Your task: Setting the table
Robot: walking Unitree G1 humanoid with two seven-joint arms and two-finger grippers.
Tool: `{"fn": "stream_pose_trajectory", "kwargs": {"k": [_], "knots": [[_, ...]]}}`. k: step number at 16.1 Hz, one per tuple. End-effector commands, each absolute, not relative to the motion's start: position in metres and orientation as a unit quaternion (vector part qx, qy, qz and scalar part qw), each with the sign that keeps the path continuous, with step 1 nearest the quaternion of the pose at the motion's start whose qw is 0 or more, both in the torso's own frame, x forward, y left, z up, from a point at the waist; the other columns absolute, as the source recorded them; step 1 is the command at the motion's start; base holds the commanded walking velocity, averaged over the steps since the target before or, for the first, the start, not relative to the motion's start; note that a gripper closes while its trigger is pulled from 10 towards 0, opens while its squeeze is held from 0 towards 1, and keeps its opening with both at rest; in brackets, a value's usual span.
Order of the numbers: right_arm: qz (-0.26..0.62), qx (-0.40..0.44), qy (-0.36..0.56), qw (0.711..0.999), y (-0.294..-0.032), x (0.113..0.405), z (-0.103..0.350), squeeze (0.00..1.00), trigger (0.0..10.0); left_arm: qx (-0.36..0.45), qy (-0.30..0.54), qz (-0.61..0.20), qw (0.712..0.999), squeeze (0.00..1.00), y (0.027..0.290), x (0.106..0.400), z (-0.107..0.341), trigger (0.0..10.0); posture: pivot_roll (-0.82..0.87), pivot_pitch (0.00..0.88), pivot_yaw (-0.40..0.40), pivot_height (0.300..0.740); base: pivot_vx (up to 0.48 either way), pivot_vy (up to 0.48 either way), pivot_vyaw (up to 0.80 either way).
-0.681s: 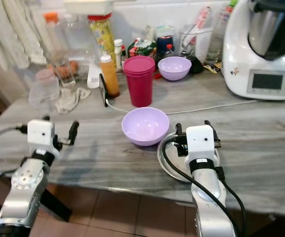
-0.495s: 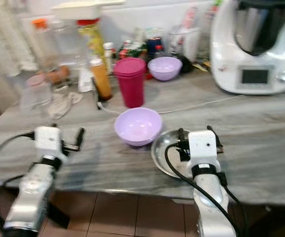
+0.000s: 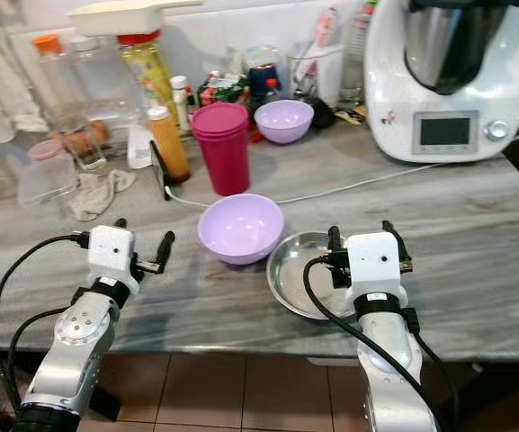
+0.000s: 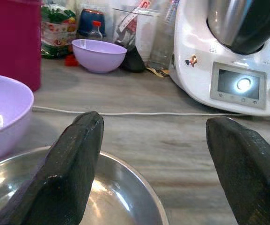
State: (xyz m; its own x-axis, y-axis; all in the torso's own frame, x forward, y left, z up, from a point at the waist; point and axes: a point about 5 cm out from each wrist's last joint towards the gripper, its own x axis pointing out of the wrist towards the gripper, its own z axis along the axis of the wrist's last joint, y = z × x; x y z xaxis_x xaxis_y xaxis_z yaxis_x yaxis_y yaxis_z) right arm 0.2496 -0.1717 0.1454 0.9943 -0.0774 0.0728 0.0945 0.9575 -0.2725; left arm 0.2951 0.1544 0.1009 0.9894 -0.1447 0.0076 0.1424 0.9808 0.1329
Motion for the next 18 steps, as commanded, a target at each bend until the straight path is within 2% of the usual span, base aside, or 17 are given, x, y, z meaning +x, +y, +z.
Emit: {"fn": "stream_pose_trajectory", "kwargs": {"k": [1, 3, 8, 18], "knots": [[-0.053, -0.129, -0.041, 0.989, -0.174, 0.248, 0.15, 0.0, 10.0, 0.071, -0.005, -0.073, 0.995, 0.0, 0.152, 0.299, 0.101, 10.0, -0.37, 0.0, 0.137, 0.74, 0.0, 0.0, 0.0], [-0.061, -0.111, -0.031, 0.991, -0.175, 0.246, 0.147, 0.0, 10.0, 0.07, -0.014, -0.086, 0.994, 0.0, 0.143, 0.301, 0.106, 10.0, -0.38, 0.0, 0.137, 0.74, 0.0, 0.0, 0.0], [-0.084, -0.088, -0.028, 0.992, -0.18, 0.248, 0.147, 0.0, 10.0, 0.074, -0.013, -0.082, 0.994, 0.0, 0.14, 0.311, 0.107, 10.0, -0.4, 0.0, 0.135, 0.74, 0.0, 0.0, 0.0], [-0.099, -0.081, -0.037, 0.991, -0.19, 0.261, 0.152, 0.0, 10.0, 0.068, -0.013, -0.061, 0.996, 0.0, 0.139, 0.319, 0.109, 10.0, -0.4, 0.0, 0.148, 0.74, -0.287, 0.0, 0.0]]}}
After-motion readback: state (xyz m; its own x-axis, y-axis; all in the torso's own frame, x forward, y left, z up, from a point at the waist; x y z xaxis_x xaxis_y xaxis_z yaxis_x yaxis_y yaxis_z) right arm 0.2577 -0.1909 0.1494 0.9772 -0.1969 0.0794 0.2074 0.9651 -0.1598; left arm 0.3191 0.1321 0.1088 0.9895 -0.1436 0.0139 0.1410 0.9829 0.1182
